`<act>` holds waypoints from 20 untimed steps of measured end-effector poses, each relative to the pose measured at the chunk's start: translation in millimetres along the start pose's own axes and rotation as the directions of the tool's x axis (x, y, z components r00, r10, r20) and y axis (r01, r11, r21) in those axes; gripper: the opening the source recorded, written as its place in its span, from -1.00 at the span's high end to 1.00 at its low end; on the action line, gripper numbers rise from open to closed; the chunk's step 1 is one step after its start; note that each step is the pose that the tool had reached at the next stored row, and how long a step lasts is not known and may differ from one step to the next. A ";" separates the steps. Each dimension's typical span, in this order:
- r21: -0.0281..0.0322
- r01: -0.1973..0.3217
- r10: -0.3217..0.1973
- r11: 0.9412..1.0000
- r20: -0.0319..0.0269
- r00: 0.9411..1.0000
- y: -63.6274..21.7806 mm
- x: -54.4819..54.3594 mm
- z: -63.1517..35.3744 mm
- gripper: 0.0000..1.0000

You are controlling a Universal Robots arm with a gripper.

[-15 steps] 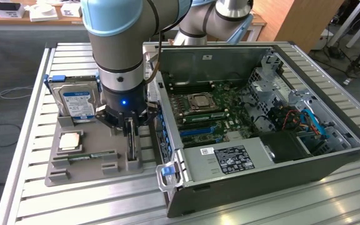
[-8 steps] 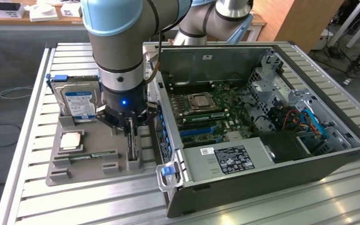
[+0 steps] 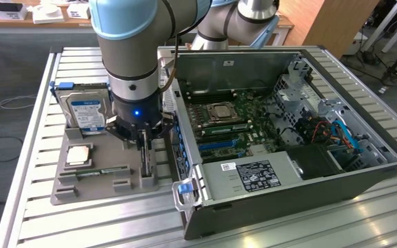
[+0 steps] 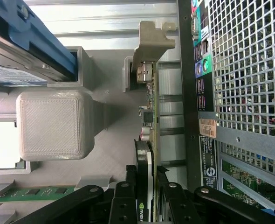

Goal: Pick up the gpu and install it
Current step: 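Pick up the gpu and move the gpu toward the slot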

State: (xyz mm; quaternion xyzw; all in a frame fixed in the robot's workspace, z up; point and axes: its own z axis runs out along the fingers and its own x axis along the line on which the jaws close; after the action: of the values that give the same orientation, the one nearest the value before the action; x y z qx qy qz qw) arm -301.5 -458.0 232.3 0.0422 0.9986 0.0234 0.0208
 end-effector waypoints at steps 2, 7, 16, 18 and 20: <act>0.000 0.000 0.000 1.000 0.000 1.000 0.0 0.0 0.0 0.45; 0.000 0.005 -0.005 1.000 0.000 1.000 0.0 0.0 0.0 0.45; -0.001 0.019 -0.019 1.000 -0.001 1.000 0.0 0.0 0.1 0.45; -0.001 0.019 -0.019 1.000 -0.001 1.000 0.0 0.0 0.1 0.45; -0.001 0.019 -0.019 1.000 -0.001 1.000 0.1 0.0 -1.1 0.45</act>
State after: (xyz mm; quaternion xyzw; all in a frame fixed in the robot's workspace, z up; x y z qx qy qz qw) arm -301.5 -458.0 233.4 0.0328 0.9990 0.0236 0.0206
